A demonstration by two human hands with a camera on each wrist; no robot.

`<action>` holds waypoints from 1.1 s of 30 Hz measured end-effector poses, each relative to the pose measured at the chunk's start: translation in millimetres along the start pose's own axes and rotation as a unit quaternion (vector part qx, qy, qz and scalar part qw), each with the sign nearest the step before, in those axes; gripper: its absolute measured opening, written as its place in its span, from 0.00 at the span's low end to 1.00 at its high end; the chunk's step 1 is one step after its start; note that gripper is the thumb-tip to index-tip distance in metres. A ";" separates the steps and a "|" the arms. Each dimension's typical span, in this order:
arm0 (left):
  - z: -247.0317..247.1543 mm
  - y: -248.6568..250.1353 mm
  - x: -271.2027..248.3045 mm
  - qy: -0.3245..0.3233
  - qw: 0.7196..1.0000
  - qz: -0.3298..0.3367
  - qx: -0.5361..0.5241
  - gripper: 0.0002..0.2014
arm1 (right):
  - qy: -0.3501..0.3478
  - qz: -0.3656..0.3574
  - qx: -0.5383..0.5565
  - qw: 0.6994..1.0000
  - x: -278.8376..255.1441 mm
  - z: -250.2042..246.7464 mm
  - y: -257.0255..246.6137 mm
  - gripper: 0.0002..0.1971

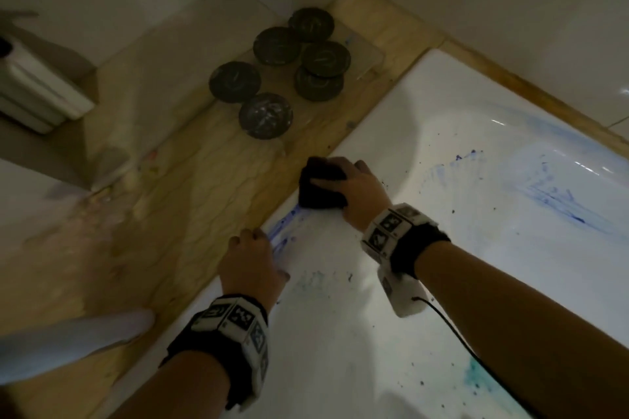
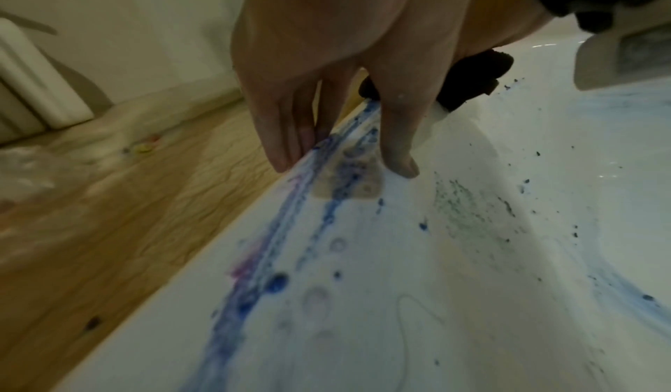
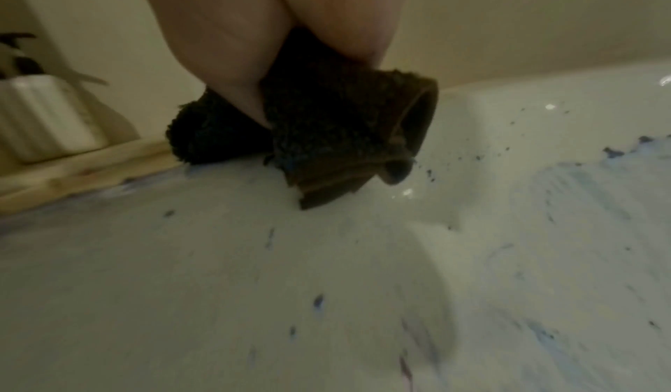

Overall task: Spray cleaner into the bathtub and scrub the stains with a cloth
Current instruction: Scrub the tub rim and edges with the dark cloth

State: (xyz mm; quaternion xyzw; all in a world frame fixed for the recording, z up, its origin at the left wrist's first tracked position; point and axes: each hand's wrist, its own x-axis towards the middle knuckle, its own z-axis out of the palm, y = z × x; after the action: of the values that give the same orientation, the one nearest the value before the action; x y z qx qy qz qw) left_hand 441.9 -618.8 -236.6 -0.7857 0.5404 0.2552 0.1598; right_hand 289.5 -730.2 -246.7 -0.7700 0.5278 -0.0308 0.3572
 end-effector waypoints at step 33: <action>9.8 -22.1 -4.4 0.028 0.997 0.061 -0.044 0.42 | 0.016 -0.012 0.058 0.998 -43.9 -3.5 -9.8 0.12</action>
State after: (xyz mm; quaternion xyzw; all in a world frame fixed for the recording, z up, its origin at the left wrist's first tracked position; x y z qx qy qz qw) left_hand 459.0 -602.2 -242.7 -0.7642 0.5799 0.2663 0.0938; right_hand 276.4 -693.5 -224.0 -0.7538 0.5211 -0.0780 0.3926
